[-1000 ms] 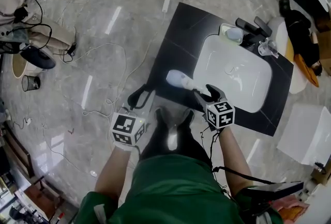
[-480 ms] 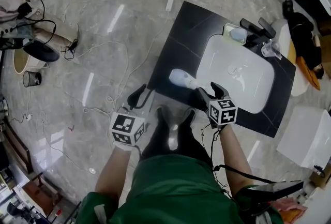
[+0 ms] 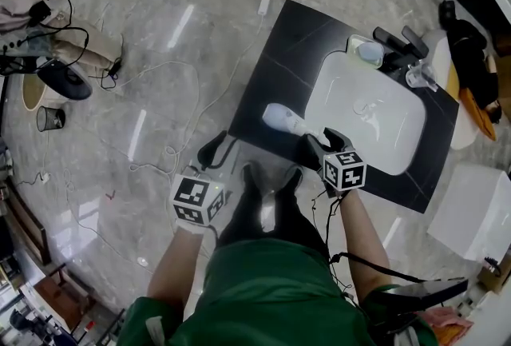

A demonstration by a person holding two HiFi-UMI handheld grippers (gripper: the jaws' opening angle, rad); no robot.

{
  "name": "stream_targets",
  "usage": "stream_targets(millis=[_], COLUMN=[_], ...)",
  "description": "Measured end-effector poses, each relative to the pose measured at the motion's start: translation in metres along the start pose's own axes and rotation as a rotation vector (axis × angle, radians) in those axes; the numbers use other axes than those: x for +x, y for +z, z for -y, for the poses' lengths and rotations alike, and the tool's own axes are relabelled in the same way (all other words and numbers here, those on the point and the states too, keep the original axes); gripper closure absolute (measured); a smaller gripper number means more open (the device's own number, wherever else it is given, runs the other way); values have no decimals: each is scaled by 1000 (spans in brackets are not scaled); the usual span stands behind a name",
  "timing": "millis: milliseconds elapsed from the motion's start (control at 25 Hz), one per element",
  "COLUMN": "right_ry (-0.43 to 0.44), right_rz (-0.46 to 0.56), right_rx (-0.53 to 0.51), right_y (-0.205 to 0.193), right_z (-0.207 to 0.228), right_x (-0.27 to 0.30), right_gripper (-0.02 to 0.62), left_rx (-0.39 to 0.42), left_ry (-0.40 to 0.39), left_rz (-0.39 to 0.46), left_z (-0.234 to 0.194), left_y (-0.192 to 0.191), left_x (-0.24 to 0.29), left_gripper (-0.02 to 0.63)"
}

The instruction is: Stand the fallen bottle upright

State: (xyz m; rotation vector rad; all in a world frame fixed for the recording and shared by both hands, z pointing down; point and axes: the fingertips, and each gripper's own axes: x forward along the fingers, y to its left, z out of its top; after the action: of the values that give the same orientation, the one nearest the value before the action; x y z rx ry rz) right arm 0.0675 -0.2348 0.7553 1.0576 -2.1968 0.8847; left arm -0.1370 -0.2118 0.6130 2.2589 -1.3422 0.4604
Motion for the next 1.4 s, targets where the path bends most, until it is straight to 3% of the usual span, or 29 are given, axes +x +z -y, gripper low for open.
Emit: stream_targets(millis=[680, 1400], right_ry=[-96, -170], right_rz=[30, 44], right_rx=[-213, -470], right_y=[35, 100], right_z=[-18, -51], right_x=[-26, -60], right_gripper=[416, 419], left_rx=[-11, -27], left_ry=[5, 33], left_rz=[35, 119], left_z=[9, -1], left_y=[13, 49], left_x=[-21, -58], left_gripper=[483, 485])
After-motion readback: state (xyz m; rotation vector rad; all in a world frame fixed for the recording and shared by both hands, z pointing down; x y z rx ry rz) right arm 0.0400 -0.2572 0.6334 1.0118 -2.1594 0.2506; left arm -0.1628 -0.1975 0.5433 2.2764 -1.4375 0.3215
